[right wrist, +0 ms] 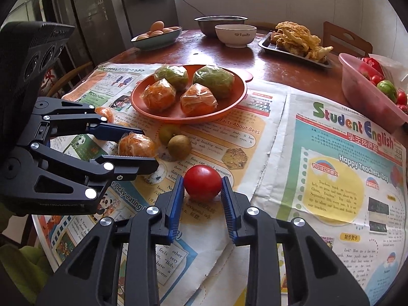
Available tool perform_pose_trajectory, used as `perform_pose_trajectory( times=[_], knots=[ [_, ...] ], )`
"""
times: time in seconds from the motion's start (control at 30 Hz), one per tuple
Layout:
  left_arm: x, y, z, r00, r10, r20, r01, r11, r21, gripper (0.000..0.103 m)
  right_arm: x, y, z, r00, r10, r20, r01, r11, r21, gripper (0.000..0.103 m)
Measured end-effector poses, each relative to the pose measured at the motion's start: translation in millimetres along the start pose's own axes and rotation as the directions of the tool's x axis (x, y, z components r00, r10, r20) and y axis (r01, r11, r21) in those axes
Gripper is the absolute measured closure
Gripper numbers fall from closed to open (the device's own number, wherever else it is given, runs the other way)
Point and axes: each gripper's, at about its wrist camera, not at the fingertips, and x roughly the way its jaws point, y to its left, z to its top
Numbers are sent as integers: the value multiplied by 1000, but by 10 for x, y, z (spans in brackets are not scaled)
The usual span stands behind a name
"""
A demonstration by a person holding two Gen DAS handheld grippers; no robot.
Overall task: Organize fruits
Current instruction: 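Grasp the red tomato with the right tool while the left tool grasps the wrapped orange, then carry the tomato with the right tool into the plate while the left tool carries the orange there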
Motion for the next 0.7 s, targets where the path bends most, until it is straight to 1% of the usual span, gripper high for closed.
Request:
perform_pose_trajectory(
  times=[0.2, 0.47, 0.7],
  knots=[
    [-141, 38, 10, 999, -25, 28, 26, 999, -23, 72, -76, -23, 37, 1000, 4, 20, -4, 1000, 9, 75],
    [-343, 133, 70, 997, -13, 72, 16, 999, -45, 72, -196, -40, 125, 999, -3, 52, 3, 1000, 10, 75],
    [-437, 189, 130, 996, -4, 94, 9, 999, -52, 72, -257, -49, 231, 997, -6, 74, 6, 1000, 9, 75]
  ],
)
